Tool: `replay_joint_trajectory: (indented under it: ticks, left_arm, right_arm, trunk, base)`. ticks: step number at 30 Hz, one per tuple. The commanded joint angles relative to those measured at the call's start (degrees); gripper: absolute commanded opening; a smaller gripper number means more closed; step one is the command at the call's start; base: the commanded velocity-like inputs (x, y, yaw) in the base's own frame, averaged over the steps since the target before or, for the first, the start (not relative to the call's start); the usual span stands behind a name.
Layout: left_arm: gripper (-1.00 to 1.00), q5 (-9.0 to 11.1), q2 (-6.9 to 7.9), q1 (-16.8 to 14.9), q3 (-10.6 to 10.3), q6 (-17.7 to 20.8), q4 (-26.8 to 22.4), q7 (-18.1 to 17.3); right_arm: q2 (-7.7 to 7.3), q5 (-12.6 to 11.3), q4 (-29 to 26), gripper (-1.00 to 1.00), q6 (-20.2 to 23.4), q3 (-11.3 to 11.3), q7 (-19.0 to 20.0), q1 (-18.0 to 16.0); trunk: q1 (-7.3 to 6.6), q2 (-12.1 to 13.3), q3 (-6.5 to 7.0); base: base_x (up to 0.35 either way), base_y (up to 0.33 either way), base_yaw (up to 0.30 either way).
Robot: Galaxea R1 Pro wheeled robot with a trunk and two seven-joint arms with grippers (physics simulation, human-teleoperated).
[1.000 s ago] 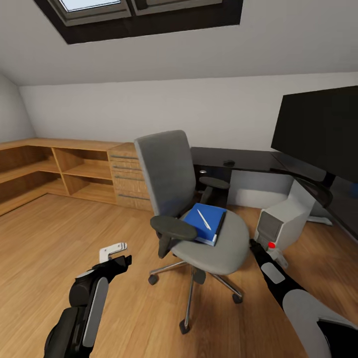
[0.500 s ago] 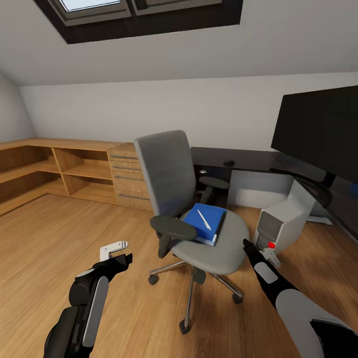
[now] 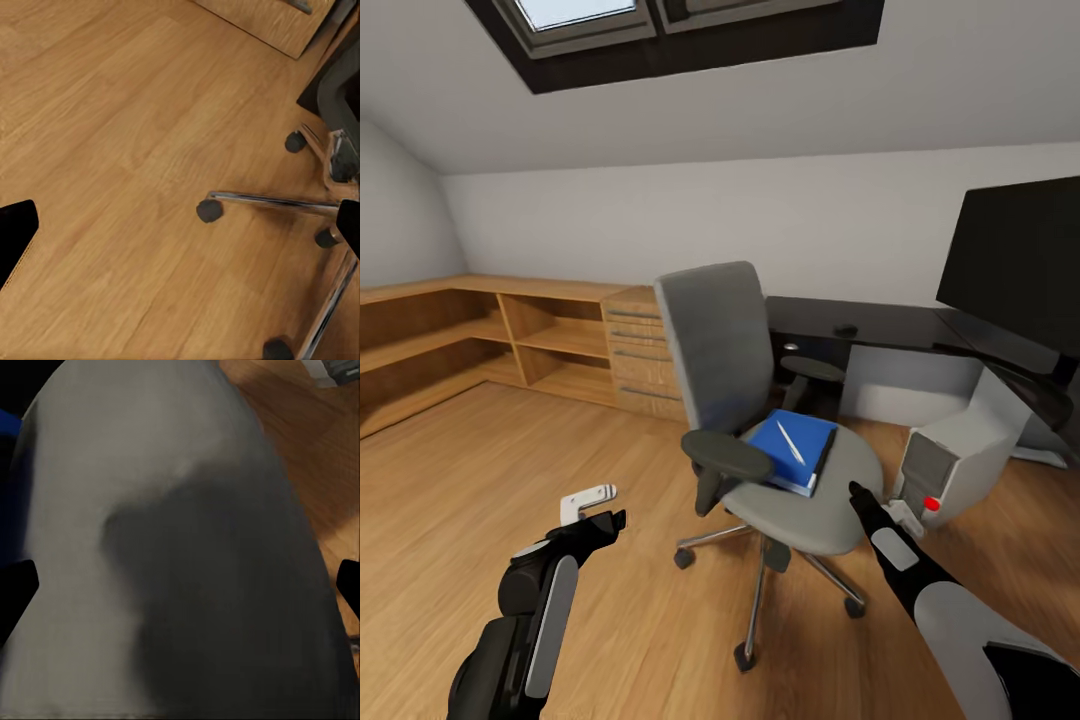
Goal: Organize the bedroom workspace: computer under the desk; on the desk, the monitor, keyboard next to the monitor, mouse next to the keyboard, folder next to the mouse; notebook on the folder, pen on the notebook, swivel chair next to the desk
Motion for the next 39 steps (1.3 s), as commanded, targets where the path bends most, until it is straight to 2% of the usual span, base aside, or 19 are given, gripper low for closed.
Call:
replay_joint_trajectory:
  ticks: [1, 20, 26, 39]
  left_arm:
    - [1.0, 0.59, -0.05, -0.06, 0.04, 0.19, 0.0, 0.41]
    - [1.0, 0.63, -0.05, -0.06, -0.24, 0.2, 0.21, 0.47]
    - [1.0, 0.6, -0.05, -0.03, -0.31, 0.19, 0.23, 0.47]
    - [1.0, 0.59, -0.05, -0.06, -0.17, 0.19, 0.21, 0.48]
  right_arm:
    - [0.01, -0.73, -0.05, 1.0, -0.11, 0.47, 0.16, -0.03]
    - [0.01, -0.81, -0.14, 1.0, -0.11, 0.54, 0.28, -0.03]
    - [-0.01, -0.78, -0.14, 1.0, -0.15, 0.54, 0.37, -0.03]
    - [-0.21, -0.8, -0.15, 1.0, -0.08, 0.48, 0.34, -0.03]
  trunk:
    - [-0.01, -0.02, -0.05]
    - [-0.01, -0.02, -0.43]
    - [-0.01, -0.02, -0.45]
    - [-0.01, -0.02, -0.46]
  base:
    - [0.0, 0.0, 0.271]
    - [0.0, 0.0, 0.25]
    - [0.0, 0.0, -0.014]
    - [0.0, 0.0, -0.192]
